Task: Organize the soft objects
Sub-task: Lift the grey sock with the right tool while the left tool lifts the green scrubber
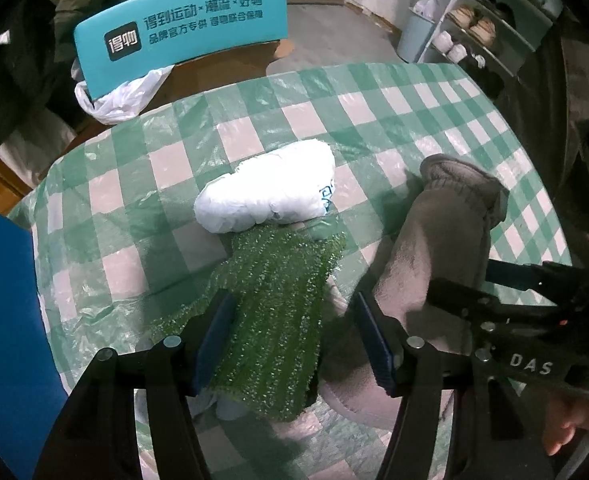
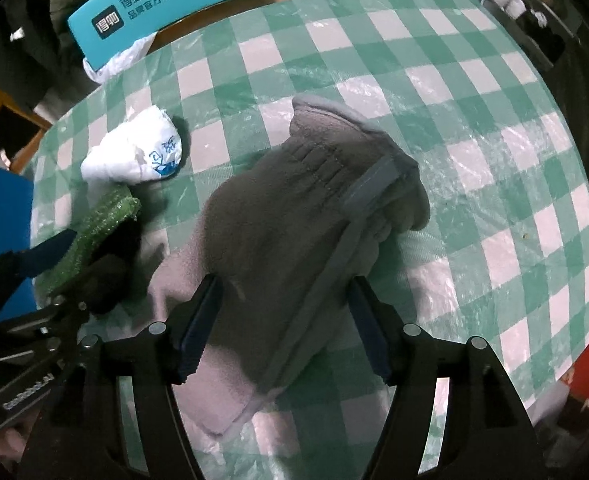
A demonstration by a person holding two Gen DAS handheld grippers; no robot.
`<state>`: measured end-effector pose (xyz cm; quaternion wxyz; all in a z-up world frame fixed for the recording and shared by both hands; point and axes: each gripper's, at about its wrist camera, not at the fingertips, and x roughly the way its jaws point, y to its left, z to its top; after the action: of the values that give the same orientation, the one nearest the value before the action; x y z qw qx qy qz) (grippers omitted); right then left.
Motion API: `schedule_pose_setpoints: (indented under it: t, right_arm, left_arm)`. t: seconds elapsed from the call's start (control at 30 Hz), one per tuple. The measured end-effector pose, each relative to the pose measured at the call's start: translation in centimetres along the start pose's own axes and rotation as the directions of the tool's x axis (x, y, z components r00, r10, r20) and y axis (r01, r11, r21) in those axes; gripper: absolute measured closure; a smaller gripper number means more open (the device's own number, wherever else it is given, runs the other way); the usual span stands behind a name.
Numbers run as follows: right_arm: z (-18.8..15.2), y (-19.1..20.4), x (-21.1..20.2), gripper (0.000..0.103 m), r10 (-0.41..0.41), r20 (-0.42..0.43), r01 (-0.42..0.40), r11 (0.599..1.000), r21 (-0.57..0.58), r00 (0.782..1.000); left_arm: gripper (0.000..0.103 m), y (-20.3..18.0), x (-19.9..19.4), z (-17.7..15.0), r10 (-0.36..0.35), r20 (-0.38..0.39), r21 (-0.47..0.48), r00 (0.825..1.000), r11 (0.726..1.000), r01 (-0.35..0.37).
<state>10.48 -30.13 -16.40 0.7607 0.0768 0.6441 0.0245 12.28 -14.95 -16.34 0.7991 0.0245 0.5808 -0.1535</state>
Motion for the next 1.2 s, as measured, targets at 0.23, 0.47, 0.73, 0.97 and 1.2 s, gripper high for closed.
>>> schedule_pose_setpoints:
  t: [0.23, 0.47, 0.73, 0.97, 1.2]
  right_arm:
    - [-0.1, 0.4, 0.4, 0.035, -0.034, 0.012, 0.035, 0.999, -0.024, 0.999]
    - [0.0, 0.6, 1.0, 0.034, -0.052, 0.017, 0.053, 0.997, -0.049, 0.999]
    - [-0.2, 0.5, 0.8, 0.08, -0.085, 0.037, 0.088, 0.992, -0.087, 0.996]
    - [0.0, 0.3, -0.9, 0.09, -0.055, 0.081, 0.062, 0.994, -0.086, 0.995]
    - [0.0, 0.7, -3.2, 0.09, -0.048, 0.132, 0.061, 0.994, -0.093, 0.99]
  left_arm:
    - [0.076, 1.8, 0.1, 0.1, -0.028, -0.009, -0.092, 1.0, 0.995, 0.027]
    - [0.087, 2.5, -0.6, 0.1, -0.081, -0.002, -0.142, 0.997, 0.987, 0.08]
    - [0.089, 3.0, -1.8, 0.0, -0.101, 0.028, -0.17, 0.994, 0.98, 0.104]
    - [0.089, 3.4, -3.4, -0.1, -0.101, 0.064, -0.184, 0.993, 0.977, 0.111]
    - [0.089, 3.5, -5.3, -0.5, -0.095, 0.105, -0.182, 0.99, 0.977, 0.113]
